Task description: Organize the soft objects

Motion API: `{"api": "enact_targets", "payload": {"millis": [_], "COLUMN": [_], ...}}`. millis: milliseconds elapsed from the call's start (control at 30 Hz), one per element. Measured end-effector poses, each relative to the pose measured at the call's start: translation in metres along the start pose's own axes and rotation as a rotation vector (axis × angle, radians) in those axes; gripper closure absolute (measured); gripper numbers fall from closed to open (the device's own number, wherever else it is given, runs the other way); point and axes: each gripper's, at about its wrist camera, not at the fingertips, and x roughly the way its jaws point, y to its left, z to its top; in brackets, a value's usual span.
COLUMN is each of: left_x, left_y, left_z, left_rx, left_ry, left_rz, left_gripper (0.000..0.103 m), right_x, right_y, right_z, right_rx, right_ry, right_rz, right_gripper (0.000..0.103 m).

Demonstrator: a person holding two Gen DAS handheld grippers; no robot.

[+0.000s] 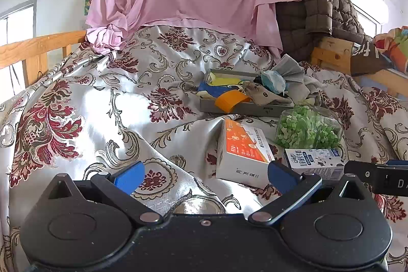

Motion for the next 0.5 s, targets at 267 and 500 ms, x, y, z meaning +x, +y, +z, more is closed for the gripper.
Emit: {"api": "enact_targets", "payload": {"millis": [267,500], "left_x": [0.0,0.0], "left_y": [0.0003,0.0003], "left_z": [-0.0014,-0.0014], "left_rx": [-0.002,-0.001], "left_ry": [0.001,0.001], "left_rz": [0.002,0.001], "left_gripper": [0.001,0.001], "right_x": [0.0014,0.0013], "right_y": [-0.0002,-0.0001], "right_z": [-0.0009,-0.0012], "right_rx": [-0.002,-0.002], "right_ry": [0.004,0.004], "right_rz": [0.0,0.0], "right_gripper": [0.0,0.0]}}
